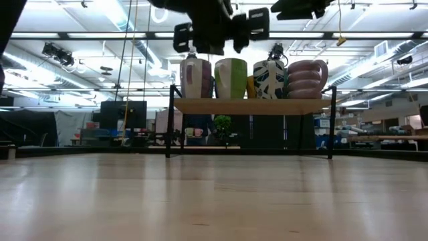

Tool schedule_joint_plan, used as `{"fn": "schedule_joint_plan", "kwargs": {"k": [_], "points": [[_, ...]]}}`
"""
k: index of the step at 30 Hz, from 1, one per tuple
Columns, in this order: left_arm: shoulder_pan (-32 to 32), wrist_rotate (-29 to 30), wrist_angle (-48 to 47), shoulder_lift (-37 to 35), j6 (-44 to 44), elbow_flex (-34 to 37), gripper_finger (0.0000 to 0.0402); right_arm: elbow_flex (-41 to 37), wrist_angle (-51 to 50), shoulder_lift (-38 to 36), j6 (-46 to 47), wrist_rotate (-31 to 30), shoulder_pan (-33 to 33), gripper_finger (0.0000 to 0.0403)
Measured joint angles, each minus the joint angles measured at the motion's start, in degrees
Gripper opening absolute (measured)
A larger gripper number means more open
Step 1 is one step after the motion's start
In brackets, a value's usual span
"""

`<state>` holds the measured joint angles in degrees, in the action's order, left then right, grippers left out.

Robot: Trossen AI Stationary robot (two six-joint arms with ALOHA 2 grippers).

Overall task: Place coffee mugs
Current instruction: Adjust the green mug

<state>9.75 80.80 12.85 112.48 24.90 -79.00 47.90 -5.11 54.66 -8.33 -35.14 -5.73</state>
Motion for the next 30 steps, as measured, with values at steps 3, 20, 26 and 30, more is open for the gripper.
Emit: {"fn": "schedule_joint_plan", "kwargs": {"k": [3,20,26,30], "points": [[-1.24,0.2,-0.63,0.49,2.23,0.36,0.0178,0.0,0.05,-0.14,-1.21,0.09,0.03,0.0315],[-3.21,0.02,1.34,-0.99,-2.96,0.62,0.0178,0.0,-0.06,-0.4,-0.66,0.24,0.04,0.0315],[-4.47,-1.03,6.69,-1.72,-11.97,0.57,0.0178,0.0,0.57,-0.4,-0.64,0.24,0.04,0.0315],[-5.58,-1.43,6.7,-1.72,-12.43,0.57,0.0178,0.0,1.54,-0.4,-0.62,0.26,0.04,0.0315]]}}
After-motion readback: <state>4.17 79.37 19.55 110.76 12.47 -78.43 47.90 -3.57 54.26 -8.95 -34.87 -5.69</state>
